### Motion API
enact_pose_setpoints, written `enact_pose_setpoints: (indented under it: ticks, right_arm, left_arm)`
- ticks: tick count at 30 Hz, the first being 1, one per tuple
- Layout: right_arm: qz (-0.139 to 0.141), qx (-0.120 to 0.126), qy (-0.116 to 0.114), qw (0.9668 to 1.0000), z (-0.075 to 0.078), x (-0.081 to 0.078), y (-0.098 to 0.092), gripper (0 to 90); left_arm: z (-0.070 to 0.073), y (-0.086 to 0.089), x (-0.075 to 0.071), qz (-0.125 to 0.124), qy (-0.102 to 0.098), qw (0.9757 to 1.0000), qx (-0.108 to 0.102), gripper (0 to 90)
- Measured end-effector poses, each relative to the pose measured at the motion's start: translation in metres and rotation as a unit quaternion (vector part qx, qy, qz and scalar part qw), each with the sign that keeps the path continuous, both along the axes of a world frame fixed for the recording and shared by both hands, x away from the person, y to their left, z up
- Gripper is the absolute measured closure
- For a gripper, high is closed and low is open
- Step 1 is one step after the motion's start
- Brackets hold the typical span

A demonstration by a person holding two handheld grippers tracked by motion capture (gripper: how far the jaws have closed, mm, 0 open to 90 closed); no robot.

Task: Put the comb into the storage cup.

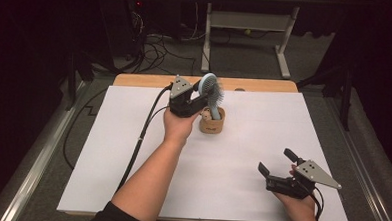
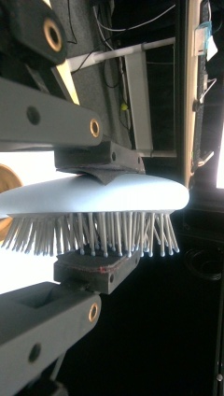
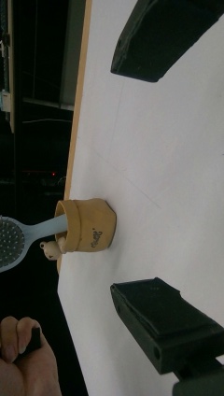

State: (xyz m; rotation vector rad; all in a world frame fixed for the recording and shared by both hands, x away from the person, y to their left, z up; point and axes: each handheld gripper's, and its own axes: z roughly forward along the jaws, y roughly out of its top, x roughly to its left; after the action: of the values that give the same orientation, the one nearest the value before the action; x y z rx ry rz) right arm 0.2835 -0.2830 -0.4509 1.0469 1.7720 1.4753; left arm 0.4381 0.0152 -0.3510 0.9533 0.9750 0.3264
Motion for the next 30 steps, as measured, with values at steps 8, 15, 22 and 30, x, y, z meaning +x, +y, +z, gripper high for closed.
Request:
enact_pose_setpoints:
  ticks: [8,15,22,30]
  right_arm:
    - [0.000,0.000,0.001,1.0000,-0.0003,0.0000,-0.0002,0.0]
    - [-0.001,0.001,0.000,1.0000,-0.0003,0.0001,-0.0005,0.1]
    - [-0.002,0.000,0.000,1.0000,-0.0002,0.0000,-0.0001,0.0]
    - [-0.003,0.000,0.000,1.0000,-0.0004,0.0000,-0.0001,0.1]
  left_arm:
    - [-0.0051,-0.0016,0.0018,0.001,0.005,1.0000,0.004,57.5]
    - [-0.0052,-0.0024,0.0018,-0.002,0.004,1.0000,0.000,56.1]
    - [-0.0052,0.0001,0.0043,-0.002,0.007,1.0000,0.000,52.8]
    - [-0.0056,0.0035,0.0072,0.000,0.010,0.9999,0.004,50.0]
